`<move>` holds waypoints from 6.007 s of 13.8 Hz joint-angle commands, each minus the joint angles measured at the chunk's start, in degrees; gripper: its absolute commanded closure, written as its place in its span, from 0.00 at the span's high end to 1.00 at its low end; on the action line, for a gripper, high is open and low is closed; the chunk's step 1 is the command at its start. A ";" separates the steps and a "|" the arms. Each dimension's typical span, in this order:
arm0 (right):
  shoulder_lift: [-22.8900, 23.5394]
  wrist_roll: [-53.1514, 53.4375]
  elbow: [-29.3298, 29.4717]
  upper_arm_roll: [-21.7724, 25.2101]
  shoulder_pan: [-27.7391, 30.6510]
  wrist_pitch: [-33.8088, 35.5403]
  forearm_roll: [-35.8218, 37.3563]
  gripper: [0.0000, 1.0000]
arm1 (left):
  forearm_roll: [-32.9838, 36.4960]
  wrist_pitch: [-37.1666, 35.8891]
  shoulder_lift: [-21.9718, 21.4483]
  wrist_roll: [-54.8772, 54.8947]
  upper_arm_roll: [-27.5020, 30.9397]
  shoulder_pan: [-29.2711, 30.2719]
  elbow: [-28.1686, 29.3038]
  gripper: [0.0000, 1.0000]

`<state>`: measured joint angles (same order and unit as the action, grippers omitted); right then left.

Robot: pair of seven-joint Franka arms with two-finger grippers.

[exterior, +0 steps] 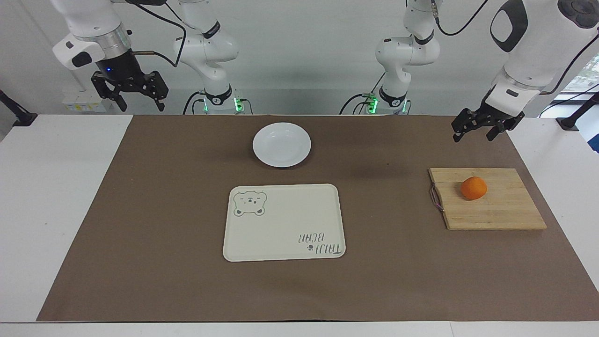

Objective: Place orange and plate with both arms
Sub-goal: 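Lower the left gripper toward the orange on the wooden board, then close the left gripper around the orange, then lift the orange off the board with the left gripper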

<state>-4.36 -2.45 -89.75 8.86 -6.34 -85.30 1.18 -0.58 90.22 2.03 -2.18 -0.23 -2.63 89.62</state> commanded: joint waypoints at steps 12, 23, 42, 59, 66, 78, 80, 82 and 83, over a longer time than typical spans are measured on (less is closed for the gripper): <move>0.05 -0.89 0.54 -0.07 0.54 0.84 -1.18 1.00 | 0.23 0.49 -2.82 1.21 -0.03 0.52 3.28 1.00; 0.05 -0.89 0.45 -0.07 0.54 0.84 -1.18 1.00 | 0.23 12.60 -2.65 14.82 -0.03 7.81 12.50 1.00; 0.05 -0.89 0.45 -0.07 0.54 0.84 -1.18 1.00 | 0.14 38.45 8.16 27.32 -0.03 15.29 28.94 1.00; 0.05 -0.89 0.45 -0.07 0.54 0.84 -1.18 1.00 | -0.39 39.61 10.80 26.79 -0.12 14.32 26.76 0.00; 0.05 -0.89 0.45 -0.07 0.54 0.84 -1.18 1.00 | -0.39 24.25 10.45 19.44 -0.65 12.57 14.29 0.00; 0.05 -0.89 0.45 -0.07 0.54 0.84 -1.18 1.00 | 0.58 -0.48 -0.26 1.05 -1.87 4.13 2.66 0.00; 0.05 -0.89 0.45 -0.07 0.54 0.84 -1.18 1.00 | 0.49 1.09 -1.50 0.69 -2.14 3.34 5.12 0.00; 0.05 -0.89 0.45 -0.07 0.54 0.84 -1.18 1.00 | 0.49 1.45 -1.68 -0.88 -2.05 0.19 5.66 0.00; 0.05 -0.89 0.45 -0.07 0.54 0.84 -1.18 1.00 | 0.49 1.45 -1.60 -1.94 -2.14 -1.31 5.74 0.00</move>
<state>-4.36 -2.45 -89.75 8.86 -6.34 -85.30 1.18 -0.67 91.15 1.66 -1.45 -2.79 -0.53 93.51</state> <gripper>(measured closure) 0.000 0.251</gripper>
